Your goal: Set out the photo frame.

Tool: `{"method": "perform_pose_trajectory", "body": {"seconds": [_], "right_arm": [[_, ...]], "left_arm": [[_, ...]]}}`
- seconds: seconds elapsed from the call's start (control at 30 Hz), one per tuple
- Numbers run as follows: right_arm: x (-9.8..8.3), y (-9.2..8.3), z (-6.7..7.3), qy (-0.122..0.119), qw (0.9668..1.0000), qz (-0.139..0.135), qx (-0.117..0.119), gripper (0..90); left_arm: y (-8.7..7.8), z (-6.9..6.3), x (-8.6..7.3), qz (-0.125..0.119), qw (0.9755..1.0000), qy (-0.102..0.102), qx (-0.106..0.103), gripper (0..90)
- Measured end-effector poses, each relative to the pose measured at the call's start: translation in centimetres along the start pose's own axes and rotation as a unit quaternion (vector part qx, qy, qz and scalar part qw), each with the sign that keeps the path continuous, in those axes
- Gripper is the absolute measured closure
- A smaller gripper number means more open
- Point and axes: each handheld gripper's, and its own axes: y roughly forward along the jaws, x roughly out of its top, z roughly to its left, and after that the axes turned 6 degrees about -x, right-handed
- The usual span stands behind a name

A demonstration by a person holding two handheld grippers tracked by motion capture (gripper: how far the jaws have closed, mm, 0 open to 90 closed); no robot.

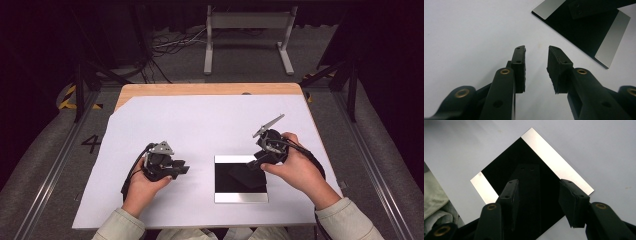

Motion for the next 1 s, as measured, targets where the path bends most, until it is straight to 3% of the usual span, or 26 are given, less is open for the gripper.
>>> {"method": "perform_pose_trajectory", "body": {"seconds": [0.23,0.37,0.43,0.6,1.0], "right_arm": [[0.4,1.3,-0.2,0.013,0.9994,0.032,0.004,50.9],[0.5,1.8,-0.5,0.03,0.9983,0.045,0.022,48.4],[0.6,2.3,-0.7,0.053,0.996,0.063,0.036,48.2],[0.7,2.7,-0.9,0.067,0.9941,0.073,0.045,47.5],[0.5,4.4,-1.1,0.127,0.9823,0.114,0.076,41.2]], "left_arm": [[0.0,0.0,0.0,0.001,1.0,0.001,0.001,68.5],[0.0,0.0,0.0,0.001,1.0,-0.001,0.001,68.4],[0.0,0.0,0.0,0.001,1.0,0.0,0.001,68.3],[0.1,0.0,0.0,0.002,1.0,0.003,0.003,67.9],[0.2,-0.1,0.0,0.005,0.9999,0.007,0.006,67.2]]}}
